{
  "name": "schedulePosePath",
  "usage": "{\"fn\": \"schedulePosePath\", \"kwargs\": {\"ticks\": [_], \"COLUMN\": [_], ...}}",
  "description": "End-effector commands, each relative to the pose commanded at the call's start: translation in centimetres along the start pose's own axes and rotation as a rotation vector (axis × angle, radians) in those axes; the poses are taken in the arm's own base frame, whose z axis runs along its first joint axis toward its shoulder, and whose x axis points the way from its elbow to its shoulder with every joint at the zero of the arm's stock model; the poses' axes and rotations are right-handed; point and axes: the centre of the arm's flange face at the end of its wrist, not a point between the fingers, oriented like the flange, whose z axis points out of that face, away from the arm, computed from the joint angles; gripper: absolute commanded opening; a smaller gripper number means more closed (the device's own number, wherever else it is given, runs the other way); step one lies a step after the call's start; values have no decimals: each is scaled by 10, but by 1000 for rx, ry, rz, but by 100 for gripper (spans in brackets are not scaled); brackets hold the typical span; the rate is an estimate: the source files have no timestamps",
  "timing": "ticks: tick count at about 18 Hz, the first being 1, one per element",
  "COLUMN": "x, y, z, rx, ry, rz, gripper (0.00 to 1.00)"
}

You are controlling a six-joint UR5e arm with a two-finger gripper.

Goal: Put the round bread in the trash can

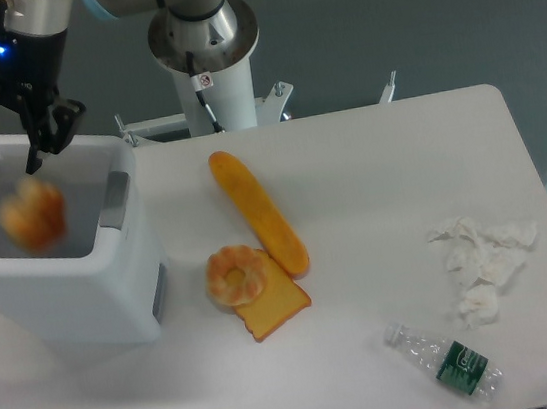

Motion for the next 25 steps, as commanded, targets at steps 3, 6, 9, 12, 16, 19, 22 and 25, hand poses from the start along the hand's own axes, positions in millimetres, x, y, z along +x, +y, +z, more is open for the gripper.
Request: {"fn": "schedulePosePath", "kwargs": {"ticks": [3,6,9,12,16,19,22,25], "x": [-2,-7,-23,-31,-55,-73,-86,-96], "y": [0,0,10,19,27,32,39,45], "z": [0,-6,-21,-36,-44,-36,-35,-34], "rx": [-1,8,11,-11,-44,-131,-211,-265], "ry": [-3,-22,-72,-157,-240,-334,-426,-487], "rz": [-1,-5,-10,-18,-56,-62,-44,-49], "gripper": [80,100,100,100,100,100,100,100]}}
